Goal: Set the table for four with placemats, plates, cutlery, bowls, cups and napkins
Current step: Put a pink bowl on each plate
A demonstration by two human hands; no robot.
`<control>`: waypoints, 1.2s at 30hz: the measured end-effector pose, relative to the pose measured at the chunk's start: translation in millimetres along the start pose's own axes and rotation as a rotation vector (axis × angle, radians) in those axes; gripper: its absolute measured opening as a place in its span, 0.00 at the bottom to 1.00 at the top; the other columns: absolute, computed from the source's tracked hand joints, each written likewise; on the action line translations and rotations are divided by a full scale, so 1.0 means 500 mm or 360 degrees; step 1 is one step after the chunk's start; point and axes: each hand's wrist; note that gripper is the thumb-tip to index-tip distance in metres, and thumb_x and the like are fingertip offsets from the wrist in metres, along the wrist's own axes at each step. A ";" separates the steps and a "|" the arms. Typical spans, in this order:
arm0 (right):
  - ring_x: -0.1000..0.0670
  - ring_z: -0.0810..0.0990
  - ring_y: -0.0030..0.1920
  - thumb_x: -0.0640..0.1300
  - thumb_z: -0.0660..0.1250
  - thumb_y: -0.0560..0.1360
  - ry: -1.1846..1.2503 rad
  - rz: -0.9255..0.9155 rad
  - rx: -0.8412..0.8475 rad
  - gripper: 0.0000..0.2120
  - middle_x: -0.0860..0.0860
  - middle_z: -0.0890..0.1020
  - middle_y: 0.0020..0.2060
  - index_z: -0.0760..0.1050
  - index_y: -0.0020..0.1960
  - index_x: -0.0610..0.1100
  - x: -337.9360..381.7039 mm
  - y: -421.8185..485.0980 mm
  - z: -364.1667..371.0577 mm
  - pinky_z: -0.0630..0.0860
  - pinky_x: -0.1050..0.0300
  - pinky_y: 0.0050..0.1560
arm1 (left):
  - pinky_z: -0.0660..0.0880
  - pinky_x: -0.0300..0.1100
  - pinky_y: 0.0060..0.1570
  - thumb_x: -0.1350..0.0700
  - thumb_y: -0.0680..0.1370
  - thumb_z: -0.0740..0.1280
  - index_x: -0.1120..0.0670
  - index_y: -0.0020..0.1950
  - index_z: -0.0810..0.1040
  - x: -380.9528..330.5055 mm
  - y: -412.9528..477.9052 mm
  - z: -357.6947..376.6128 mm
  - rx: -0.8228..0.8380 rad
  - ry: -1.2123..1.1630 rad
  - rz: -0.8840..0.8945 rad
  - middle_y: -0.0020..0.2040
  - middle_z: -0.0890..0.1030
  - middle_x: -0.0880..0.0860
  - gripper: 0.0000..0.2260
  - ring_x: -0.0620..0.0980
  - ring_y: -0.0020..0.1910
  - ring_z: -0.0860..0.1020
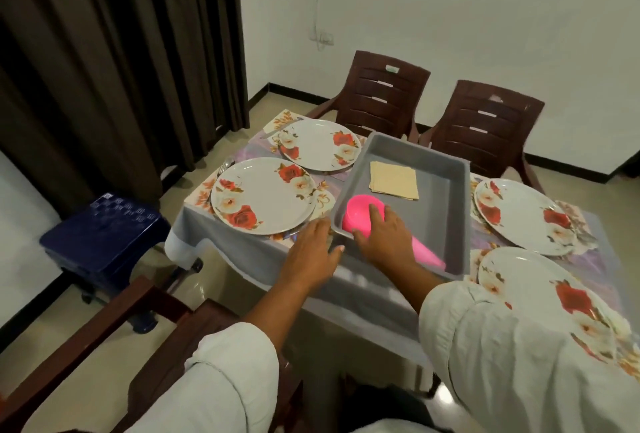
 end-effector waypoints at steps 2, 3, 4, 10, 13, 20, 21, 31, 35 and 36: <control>0.38 0.69 0.73 0.64 0.61 0.79 0.0107 0.0045 0.0060 0.36 0.41 0.67 0.76 0.57 0.80 0.48 -0.042 0.079 0.009 0.69 0.39 0.70 | 0.66 0.50 0.72 0.49 0.82 0.65 0.52 0.80 0.60 -0.027 0.075 0.029 -0.0017 -0.0085 -0.0140 0.78 0.65 0.53 0.28 0.55 0.77 0.64; 0.38 0.71 0.71 0.64 0.62 0.78 0.0155 0.0070 0.0086 0.36 0.41 0.69 0.74 0.58 0.80 0.47 -0.063 0.116 0.014 0.71 0.40 0.68 | 0.67 0.50 0.71 0.48 0.83 0.64 0.52 0.79 0.60 -0.041 0.115 0.046 -0.0020 -0.0128 -0.0239 0.78 0.66 0.53 0.27 0.56 0.77 0.65; 0.38 0.73 0.68 0.63 0.62 0.78 0.0189 0.0082 0.0113 0.36 0.41 0.72 0.72 0.59 0.79 0.47 -0.083 0.147 0.018 0.73 0.40 0.66 | 0.68 0.50 0.70 0.47 0.83 0.64 0.53 0.79 0.61 -0.052 0.150 0.064 -0.0016 -0.0188 -0.0346 0.77 0.67 0.54 0.27 0.56 0.76 0.66; 0.41 0.81 0.58 0.61 0.64 0.78 0.0416 0.0112 0.0579 0.27 0.44 0.81 0.61 0.71 0.71 0.46 -0.146 0.278 0.044 0.78 0.48 0.57 | 0.75 0.49 0.61 0.48 0.81 0.66 0.59 0.70 0.72 -0.083 0.279 0.149 0.0013 -0.0195 -0.0783 0.65 0.78 0.59 0.22 0.58 0.64 0.77; 0.42 0.81 0.56 0.56 0.66 0.78 0.0504 0.0069 0.0716 0.21 0.46 0.83 0.58 0.76 0.66 0.47 -0.158 0.311 0.059 0.78 0.50 0.55 | 0.72 0.46 0.55 0.51 0.83 0.64 0.61 0.68 0.74 -0.100 0.321 0.158 0.0083 -0.0023 -0.0881 0.63 0.79 0.61 0.18 0.60 0.61 0.78; 0.44 0.81 0.54 0.48 0.67 0.78 0.0528 0.0041 0.0797 0.15 0.47 0.84 0.55 0.80 0.64 0.48 -0.182 0.335 0.064 0.79 0.50 0.54 | 0.75 0.45 0.52 0.60 0.81 0.60 0.59 0.68 0.75 -0.096 0.345 0.147 0.0144 -0.0127 -0.1001 0.60 0.80 0.60 0.16 0.60 0.58 0.78; 0.43 0.81 0.54 0.47 0.67 0.78 0.0545 0.0044 0.0814 0.15 0.46 0.84 0.56 0.80 0.64 0.48 -0.186 0.338 0.061 0.79 0.51 0.53 | 0.78 0.49 0.54 0.60 0.81 0.61 0.58 0.66 0.76 -0.095 0.343 0.146 0.0118 -0.0225 -0.1006 0.59 0.81 0.59 0.15 0.59 0.56 0.79; 0.43 0.84 0.47 0.43 0.67 0.78 0.0880 0.0352 0.0911 0.14 0.45 0.84 0.47 0.81 0.62 0.42 -0.206 0.360 0.042 0.83 0.48 0.48 | 0.78 0.55 0.60 0.47 0.82 0.63 0.46 0.65 0.78 -0.106 0.369 0.140 0.0013 -0.0765 -0.0919 0.59 0.80 0.50 0.13 0.52 0.57 0.78; 0.40 0.85 0.45 0.42 0.68 0.77 0.0968 0.0452 0.0900 0.13 0.42 0.85 0.46 0.82 0.60 0.41 -0.214 0.375 0.028 0.84 0.41 0.50 | 0.78 0.43 0.55 0.45 0.79 0.70 0.43 0.72 0.72 -0.109 0.369 0.136 0.0180 -0.1016 -0.0742 0.65 0.76 0.46 0.22 0.46 0.60 0.76; 0.39 0.85 0.45 0.42 0.68 0.76 0.0994 0.0471 0.0890 0.13 0.41 0.85 0.46 0.82 0.59 0.41 -0.218 0.379 0.023 0.84 0.40 0.50 | 0.78 0.41 0.54 0.46 0.76 0.74 0.42 0.74 0.69 -0.105 0.370 0.137 0.0239 -0.1016 -0.0679 0.65 0.75 0.45 0.28 0.44 0.61 0.75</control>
Point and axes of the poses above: each hand's wrist, its own y-axis towards the middle knuckle, its own z-axis out of the palm, x = y × z
